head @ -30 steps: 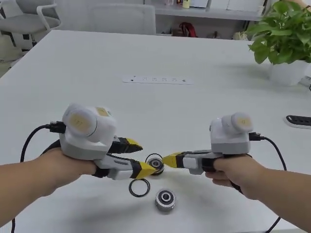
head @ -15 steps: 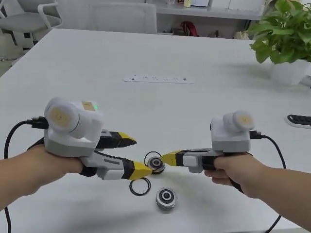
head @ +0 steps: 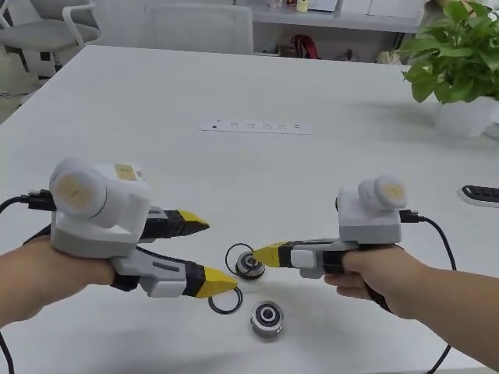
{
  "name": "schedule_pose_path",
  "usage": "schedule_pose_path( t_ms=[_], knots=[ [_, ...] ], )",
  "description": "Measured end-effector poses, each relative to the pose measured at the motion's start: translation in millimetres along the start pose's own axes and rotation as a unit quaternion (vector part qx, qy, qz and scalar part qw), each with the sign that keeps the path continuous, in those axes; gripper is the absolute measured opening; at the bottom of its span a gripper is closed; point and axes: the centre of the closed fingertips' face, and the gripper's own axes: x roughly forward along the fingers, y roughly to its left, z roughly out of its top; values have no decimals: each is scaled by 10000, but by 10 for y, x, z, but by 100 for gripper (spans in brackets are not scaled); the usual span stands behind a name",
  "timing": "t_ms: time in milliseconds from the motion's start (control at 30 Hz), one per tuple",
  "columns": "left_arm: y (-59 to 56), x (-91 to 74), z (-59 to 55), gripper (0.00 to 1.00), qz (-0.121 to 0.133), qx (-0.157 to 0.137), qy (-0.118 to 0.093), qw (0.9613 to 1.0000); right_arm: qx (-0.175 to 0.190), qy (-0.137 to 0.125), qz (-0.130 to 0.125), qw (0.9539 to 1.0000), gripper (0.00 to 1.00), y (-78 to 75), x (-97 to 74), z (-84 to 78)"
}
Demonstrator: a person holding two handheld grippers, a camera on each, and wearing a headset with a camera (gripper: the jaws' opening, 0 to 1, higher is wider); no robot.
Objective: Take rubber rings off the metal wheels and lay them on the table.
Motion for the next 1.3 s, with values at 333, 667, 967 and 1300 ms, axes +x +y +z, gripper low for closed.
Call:
schedule_pose_path(
  t_ms=[333,667,967,1300],
  knots=[
    [-66,-80,-6,65,-11,18,-44,10000,80,94,240,9996,0,133,50,-33],
    [-96,-132,-95,66,-16,-4,9,10000,105,308,400,9987,0,229,106,-139],
    [-78,-181,-131,67,48,66,34,10000,111,493,482,9976,0,266,145,-237],
    [-70,-221,-178,69,80,95,88,9999,88,676,458,9966,0,263,190,-352]
  ],
)
